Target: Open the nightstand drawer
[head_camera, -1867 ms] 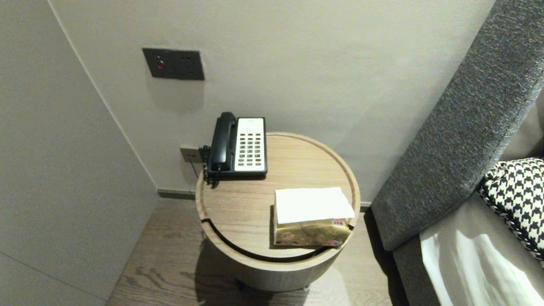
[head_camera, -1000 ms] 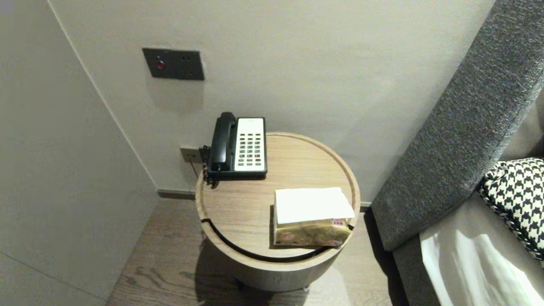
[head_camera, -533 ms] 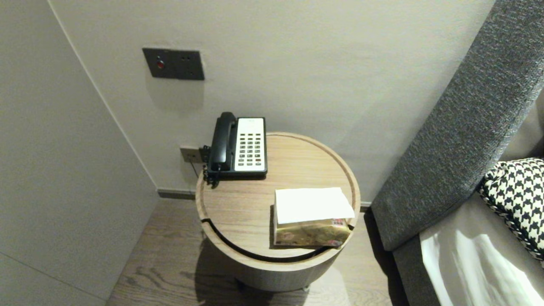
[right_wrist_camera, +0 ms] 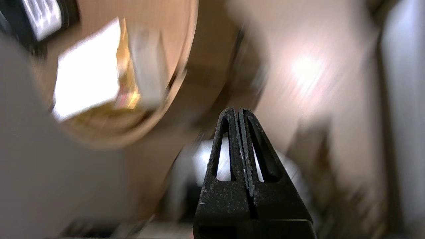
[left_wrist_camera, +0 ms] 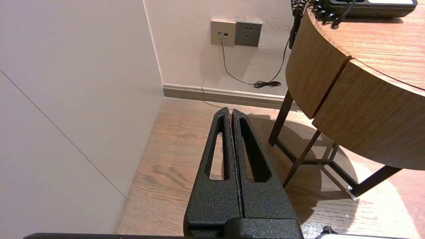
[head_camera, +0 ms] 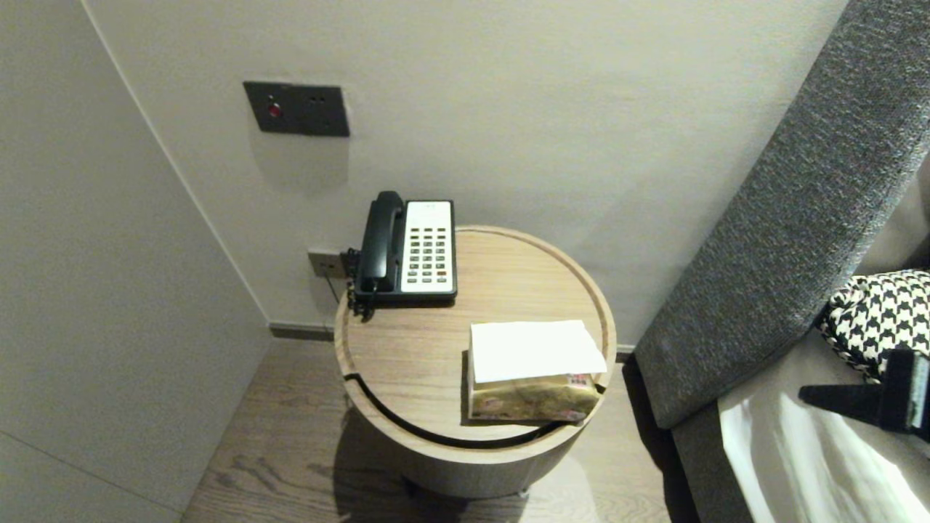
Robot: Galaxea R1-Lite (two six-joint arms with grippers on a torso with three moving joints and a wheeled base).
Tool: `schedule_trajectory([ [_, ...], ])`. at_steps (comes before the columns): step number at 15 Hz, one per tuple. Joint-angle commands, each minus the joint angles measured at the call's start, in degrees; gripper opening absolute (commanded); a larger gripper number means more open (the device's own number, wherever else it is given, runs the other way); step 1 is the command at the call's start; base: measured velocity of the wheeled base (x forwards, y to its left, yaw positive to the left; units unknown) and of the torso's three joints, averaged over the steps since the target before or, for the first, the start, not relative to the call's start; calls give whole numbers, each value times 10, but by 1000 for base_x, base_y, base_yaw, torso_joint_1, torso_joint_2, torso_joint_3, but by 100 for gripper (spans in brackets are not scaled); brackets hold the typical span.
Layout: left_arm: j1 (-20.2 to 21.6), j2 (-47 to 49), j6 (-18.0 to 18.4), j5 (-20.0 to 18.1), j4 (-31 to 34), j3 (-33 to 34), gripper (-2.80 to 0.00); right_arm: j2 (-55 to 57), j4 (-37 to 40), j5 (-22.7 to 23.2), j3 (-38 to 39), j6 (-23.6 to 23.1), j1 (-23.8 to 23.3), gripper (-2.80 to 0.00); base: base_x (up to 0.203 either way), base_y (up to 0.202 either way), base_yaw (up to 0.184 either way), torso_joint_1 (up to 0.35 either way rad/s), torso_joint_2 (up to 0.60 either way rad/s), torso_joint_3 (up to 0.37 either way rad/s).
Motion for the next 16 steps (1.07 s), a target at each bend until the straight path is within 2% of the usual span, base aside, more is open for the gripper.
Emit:
schedule_trajectory([
  [1,1,-1,0,0,0,0,-280,75,11,14,-14,67,49,-280,0,0,0,0,0,0],
  [5,1,-1,0,0,0,0,-280,133,6,31,2,70,108,-280,0,0,0,0,0,0],
  [10,0,-1,0,0,0,0,-280,227,-128,44,28,89,115,-280,0,0,0,0,0,0],
  [12,1,-1,0,0,0,0,-280,243,-151,62,30,89,128,-280,0,0,0,0,0,0],
  [16,0,-1,0,0,0,0,-280,277,-197,65,27,90,136,-280,0,0,0,0,0,0],
])
